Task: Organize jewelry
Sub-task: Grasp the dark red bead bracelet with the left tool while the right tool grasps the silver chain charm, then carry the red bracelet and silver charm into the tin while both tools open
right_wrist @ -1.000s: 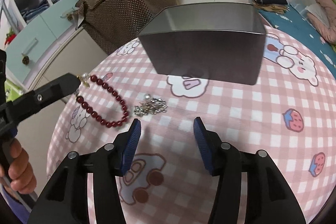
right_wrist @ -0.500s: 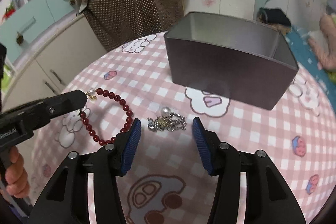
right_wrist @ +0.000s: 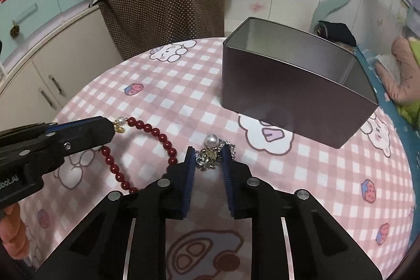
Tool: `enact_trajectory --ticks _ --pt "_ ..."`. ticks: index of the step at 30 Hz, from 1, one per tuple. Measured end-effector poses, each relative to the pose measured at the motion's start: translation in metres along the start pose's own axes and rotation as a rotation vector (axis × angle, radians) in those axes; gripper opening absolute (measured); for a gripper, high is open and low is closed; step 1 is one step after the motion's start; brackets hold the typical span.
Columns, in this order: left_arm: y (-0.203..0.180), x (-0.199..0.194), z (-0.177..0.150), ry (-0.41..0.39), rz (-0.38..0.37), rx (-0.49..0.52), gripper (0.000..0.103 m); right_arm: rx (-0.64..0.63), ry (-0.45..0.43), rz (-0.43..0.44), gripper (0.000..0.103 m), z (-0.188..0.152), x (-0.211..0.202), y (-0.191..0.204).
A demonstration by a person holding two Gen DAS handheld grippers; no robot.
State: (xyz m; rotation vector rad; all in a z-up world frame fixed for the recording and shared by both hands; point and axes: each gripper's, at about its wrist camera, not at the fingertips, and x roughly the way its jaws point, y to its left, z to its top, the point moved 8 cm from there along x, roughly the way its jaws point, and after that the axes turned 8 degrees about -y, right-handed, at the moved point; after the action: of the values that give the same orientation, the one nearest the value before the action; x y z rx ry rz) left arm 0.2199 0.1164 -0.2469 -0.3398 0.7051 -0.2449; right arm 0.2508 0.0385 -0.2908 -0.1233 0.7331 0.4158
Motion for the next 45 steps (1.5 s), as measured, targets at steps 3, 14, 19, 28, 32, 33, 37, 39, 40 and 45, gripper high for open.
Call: enact_trajectory --ticks 3,14,19,28,32,33,37,39,40,45 --pt "-0.006 0.003 -0.002 0.007 -0.014 0.009 0.007 0.01 -0.008 0.019 0.011 -0.001 -0.007 -0.004" --pt "-0.028 0.003 -0.002 0.015 -0.084 0.006 0.007 0.175 -0.064 0.147 0.011 0.002 -0.054 -0.053" --pt "-0.048 0.0 0.002 0.011 -0.11 0.035 0.007 0.27 -0.096 0.212 0.011 0.01 -0.075 -0.071" --pt "-0.089 -0.006 0.022 -0.008 -0.163 0.105 0.007 0.259 -0.17 0.209 0.011 0.031 -0.105 -0.079" --pt "-0.107 -0.011 0.04 -0.034 -0.186 0.138 0.007 0.245 -0.21 0.204 0.011 0.049 -0.12 -0.084" --pt "-0.112 -0.012 0.046 -0.039 -0.194 0.147 0.007 0.243 -0.219 0.204 0.011 0.055 -0.122 -0.084" --pt "-0.128 -0.01 0.073 -0.062 -0.203 0.176 0.007 0.232 -0.259 0.191 0.011 0.078 -0.129 -0.091" --pt "-0.136 -0.009 0.087 -0.078 -0.2 0.198 0.007 0.23 -0.278 0.182 0.011 0.09 -0.13 -0.095" --pt "-0.139 -0.007 0.091 -0.083 -0.196 0.205 0.007 0.231 -0.287 0.177 0.011 0.097 -0.13 -0.098" --pt "-0.146 0.012 0.118 -0.097 -0.171 0.219 0.007 0.237 -0.322 0.148 0.011 0.122 -0.124 -0.11"
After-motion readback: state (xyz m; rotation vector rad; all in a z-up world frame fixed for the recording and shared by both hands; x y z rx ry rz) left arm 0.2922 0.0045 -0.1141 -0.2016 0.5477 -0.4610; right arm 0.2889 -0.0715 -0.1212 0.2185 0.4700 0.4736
